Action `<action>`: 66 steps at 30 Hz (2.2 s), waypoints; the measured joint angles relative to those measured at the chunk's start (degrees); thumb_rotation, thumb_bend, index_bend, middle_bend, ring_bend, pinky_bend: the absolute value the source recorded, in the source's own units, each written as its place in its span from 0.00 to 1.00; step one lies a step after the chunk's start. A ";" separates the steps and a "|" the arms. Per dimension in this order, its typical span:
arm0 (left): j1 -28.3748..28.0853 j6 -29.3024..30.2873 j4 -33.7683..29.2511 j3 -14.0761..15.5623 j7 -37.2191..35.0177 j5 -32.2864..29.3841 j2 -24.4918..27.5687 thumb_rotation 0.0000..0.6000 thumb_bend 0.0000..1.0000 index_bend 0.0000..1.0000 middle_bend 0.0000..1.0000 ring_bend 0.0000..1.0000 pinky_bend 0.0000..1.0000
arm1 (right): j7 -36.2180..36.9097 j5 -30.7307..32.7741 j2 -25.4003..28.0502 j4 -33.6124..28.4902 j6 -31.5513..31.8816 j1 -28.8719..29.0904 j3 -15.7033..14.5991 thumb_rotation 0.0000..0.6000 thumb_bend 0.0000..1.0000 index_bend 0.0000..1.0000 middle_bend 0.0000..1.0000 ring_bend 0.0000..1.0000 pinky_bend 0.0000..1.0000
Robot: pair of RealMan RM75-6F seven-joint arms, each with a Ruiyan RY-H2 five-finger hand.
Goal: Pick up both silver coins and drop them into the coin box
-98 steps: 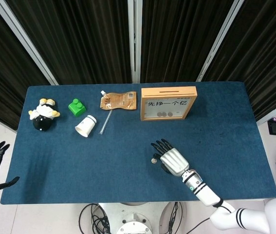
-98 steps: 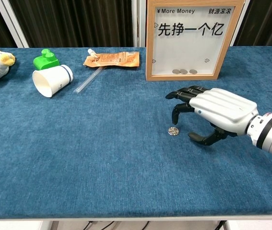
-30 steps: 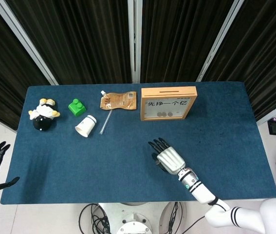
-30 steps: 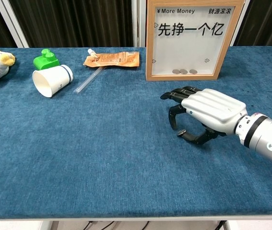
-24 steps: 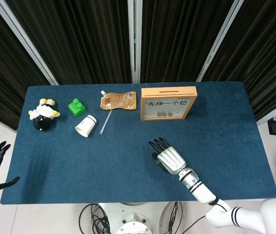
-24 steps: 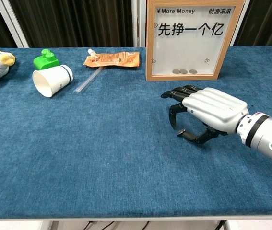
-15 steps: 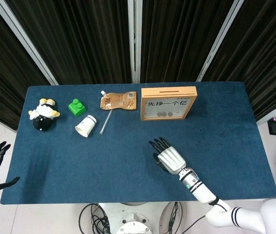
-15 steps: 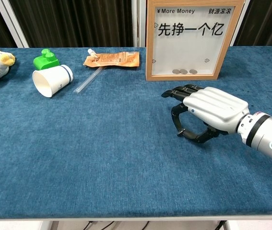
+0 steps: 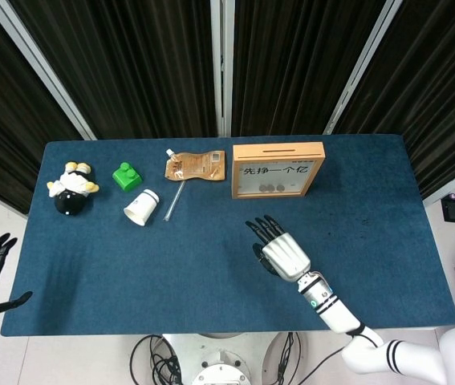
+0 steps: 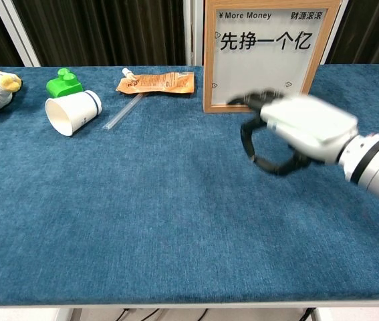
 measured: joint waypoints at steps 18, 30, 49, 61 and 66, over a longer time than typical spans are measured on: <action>-0.20 0.85 -1.81 0.00 0.76 1.01 0.86 1.00 0.09 0.06 0.01 0.00 0.00 | -3.13 12.79 10.35 -11.94 4.15 6.75 21.89 1.00 0.38 0.74 0.09 0.00 0.00; -0.64 0.19 -2.37 -0.08 1.00 0.93 1.28 1.00 0.09 0.06 0.01 0.00 0.00 | -14.58 29.11 7.57 1.72 -2.06 13.56 25.37 1.00 0.38 0.75 0.07 0.00 0.00; -0.75 -0.37 -1.60 -0.05 0.44 0.38 0.94 1.00 0.09 0.06 0.01 0.00 0.00 | -22.02 38.07 5.68 2.12 -3.69 17.87 23.36 1.00 0.38 0.75 0.07 0.00 0.00; -0.65 -0.42 -1.03 -0.13 -0.38 0.04 0.98 1.00 0.09 0.06 0.01 0.00 0.00 | -23.21 41.04 4.04 4.24 -3.97 20.59 23.04 1.00 0.38 0.74 0.07 0.00 0.00; -0.73 -0.51 -0.91 -0.21 -0.59 -0.04 1.01 1.00 0.09 0.06 0.01 0.00 0.00 | -23.12 41.63 3.90 4.64 -3.97 20.90 22.59 1.00 0.38 0.74 0.07 0.00 0.00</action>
